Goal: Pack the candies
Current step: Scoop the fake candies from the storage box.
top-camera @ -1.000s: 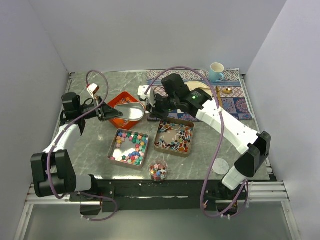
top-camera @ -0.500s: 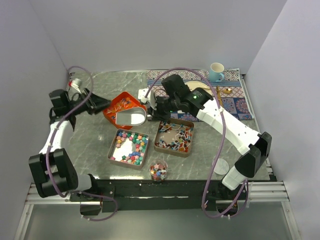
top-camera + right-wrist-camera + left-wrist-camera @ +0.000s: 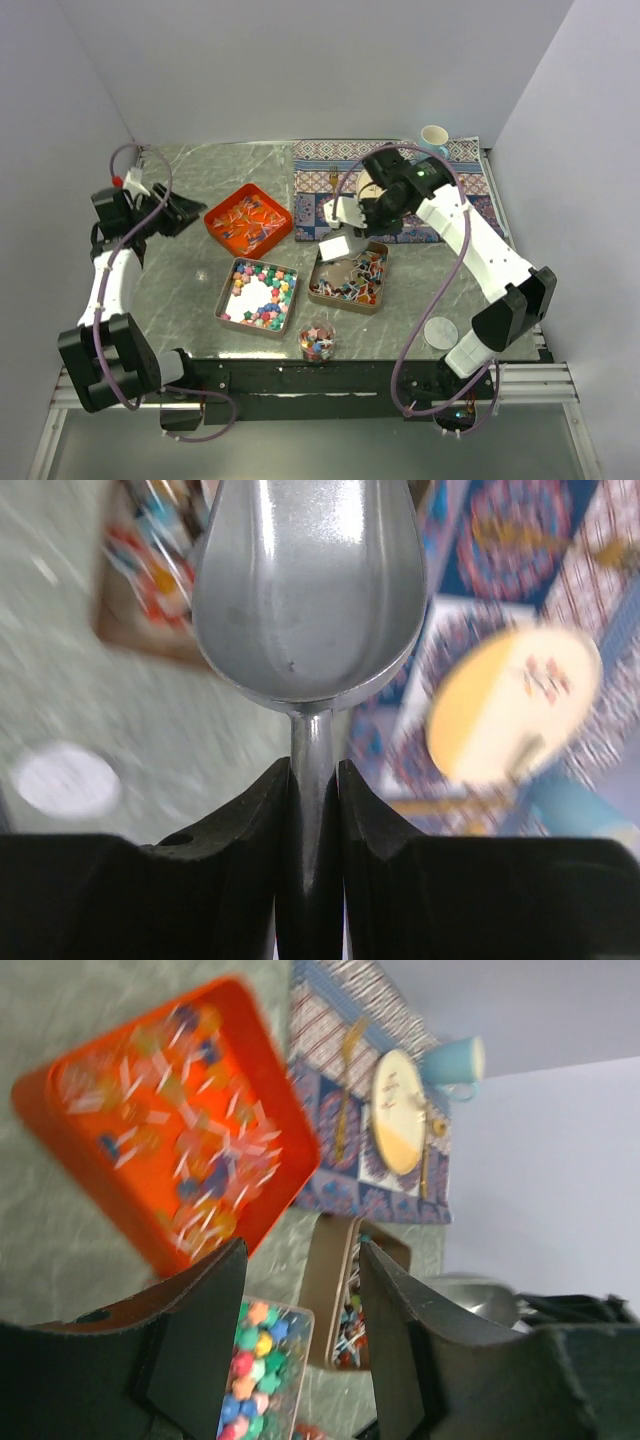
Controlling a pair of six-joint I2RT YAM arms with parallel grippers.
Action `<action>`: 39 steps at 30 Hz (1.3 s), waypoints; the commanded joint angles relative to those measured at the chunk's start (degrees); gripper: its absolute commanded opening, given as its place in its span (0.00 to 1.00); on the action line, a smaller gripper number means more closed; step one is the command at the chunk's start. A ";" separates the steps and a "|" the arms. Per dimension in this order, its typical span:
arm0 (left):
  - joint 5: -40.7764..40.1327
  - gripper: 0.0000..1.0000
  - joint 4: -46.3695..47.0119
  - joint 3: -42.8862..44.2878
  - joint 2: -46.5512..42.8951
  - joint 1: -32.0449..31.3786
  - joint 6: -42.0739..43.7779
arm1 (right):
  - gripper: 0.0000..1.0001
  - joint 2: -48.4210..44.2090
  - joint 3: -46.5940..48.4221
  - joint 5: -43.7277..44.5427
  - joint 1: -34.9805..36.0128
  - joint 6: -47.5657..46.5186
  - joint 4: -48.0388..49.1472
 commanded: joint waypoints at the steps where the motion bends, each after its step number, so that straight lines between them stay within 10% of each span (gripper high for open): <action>1: -3.60 0.54 -0.75 -4.96 -3.76 -0.17 1.42 | 0.00 -4.88 0.45 10.67 -2.82 -15.90 -8.27; 16: -4.56 0.54 0.49 -12.87 -10.34 -0.17 0.28 | 0.00 -4.01 -8.51 26.06 -4.41 -45.28 -3.18; 39: -6.15 0.54 -0.66 -20.09 -17.91 1.49 0.10 | 0.00 3.64 -14.49 33.10 1.57 -51.63 5.09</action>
